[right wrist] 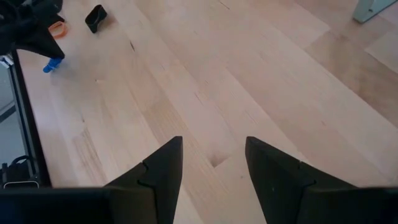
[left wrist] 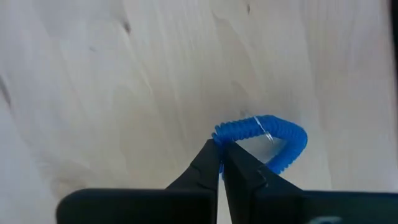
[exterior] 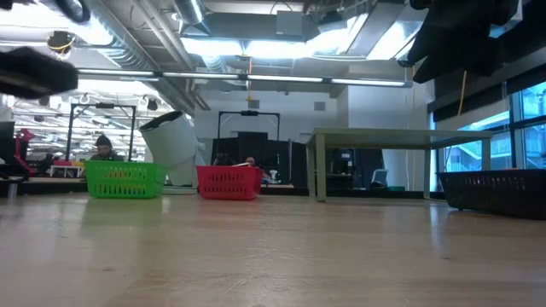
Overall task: Pick & Place Office Desk Supplies
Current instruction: Put the blue spring keychain into the green basket
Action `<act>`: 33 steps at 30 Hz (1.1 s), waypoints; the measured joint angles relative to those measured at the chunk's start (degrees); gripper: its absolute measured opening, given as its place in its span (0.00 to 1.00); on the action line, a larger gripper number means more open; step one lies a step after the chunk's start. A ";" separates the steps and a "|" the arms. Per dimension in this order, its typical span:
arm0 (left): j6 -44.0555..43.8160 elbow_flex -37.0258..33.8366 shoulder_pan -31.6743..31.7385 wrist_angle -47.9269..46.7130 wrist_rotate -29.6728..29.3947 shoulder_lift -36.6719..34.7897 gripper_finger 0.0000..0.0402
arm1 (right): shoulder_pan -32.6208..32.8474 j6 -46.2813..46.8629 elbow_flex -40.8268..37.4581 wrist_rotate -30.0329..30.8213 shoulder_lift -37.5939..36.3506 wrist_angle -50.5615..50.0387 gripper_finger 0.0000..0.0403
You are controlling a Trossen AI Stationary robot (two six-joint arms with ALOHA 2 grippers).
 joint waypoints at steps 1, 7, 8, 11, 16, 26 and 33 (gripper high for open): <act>-0.28 0.02 0.00 0.04 -0.41 -0.47 0.01 | 0.00 -0.01 0.00 0.00 0.00 -0.01 0.44; -0.78 0.04 0.00 -0.11 -4.97 -4.05 0.01 | 0.00 -0.24 0.00 0.00 0.00 -0.01 0.44; -0.81 0.04 0.00 -0.52 -6.42 -4.80 0.01 | 0.00 -0.26 0.00 0.00 0.00 -0.01 0.44; -1.55 0.11 0.00 -3.67 -12.65 -7.62 0.01 | 0.00 -0.46 0.00 0.00 0.00 -0.01 0.44; -9.82 0.11 0.94 -11.94 -30.24 -13.25 0.01 | 0.00 -1.14 0.00 0.00 0.00 0.44 0.44; -37.00 0.00 11.97 -31.20 -44.33 -26.13 0.01 | 0.00 -3.25 0.00 0.41 0.00 2.85 0.44; -32.34 -0.01 25.74 -34.85 -44.15 -31.25 0.01 | 0.02 -6.67 0.00 0.46 0.00 5.76 0.44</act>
